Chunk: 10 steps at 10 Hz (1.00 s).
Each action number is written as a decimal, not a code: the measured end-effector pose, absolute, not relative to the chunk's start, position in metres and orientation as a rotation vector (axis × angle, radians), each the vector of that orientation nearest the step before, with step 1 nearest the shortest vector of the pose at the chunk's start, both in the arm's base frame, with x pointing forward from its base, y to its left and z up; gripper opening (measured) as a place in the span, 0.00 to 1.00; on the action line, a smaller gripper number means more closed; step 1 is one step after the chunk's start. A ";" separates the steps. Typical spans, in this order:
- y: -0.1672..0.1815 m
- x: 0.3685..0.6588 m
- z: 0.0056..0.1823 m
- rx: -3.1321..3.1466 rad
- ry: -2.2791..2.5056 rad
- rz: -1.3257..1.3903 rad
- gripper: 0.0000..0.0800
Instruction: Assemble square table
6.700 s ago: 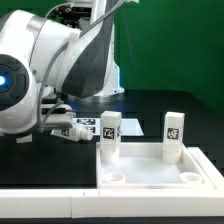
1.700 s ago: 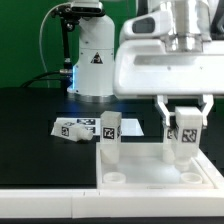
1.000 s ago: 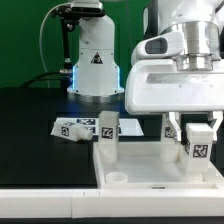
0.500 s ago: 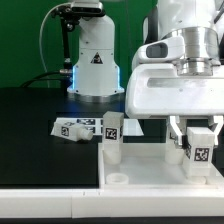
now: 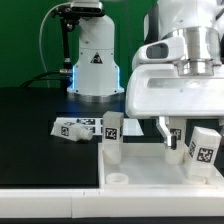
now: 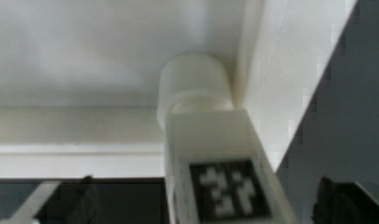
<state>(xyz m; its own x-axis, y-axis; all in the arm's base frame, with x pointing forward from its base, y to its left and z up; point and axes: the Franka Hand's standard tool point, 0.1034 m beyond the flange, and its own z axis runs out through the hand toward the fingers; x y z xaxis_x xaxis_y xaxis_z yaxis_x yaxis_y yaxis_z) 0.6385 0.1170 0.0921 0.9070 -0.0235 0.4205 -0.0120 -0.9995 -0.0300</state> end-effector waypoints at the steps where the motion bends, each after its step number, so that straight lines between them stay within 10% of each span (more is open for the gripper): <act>1: 0.119 0.638 0.089 -3.059 0.059 -0.500 0.81; 7: 0.122 0.634 0.078 -3.085 0.106 -0.215 0.81; 10: 0.119 0.634 0.078 -3.073 0.256 -0.209 0.36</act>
Offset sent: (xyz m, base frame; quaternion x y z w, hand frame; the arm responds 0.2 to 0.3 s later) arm -0.0050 0.0056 -0.0143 -0.0233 -0.1688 -0.0027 0.9854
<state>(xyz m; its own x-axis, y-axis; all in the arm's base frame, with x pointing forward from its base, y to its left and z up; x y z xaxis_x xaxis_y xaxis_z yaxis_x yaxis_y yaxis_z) 0.6336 0.1193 0.0778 0.9772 -0.1678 0.1304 -0.1610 -0.9850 -0.0615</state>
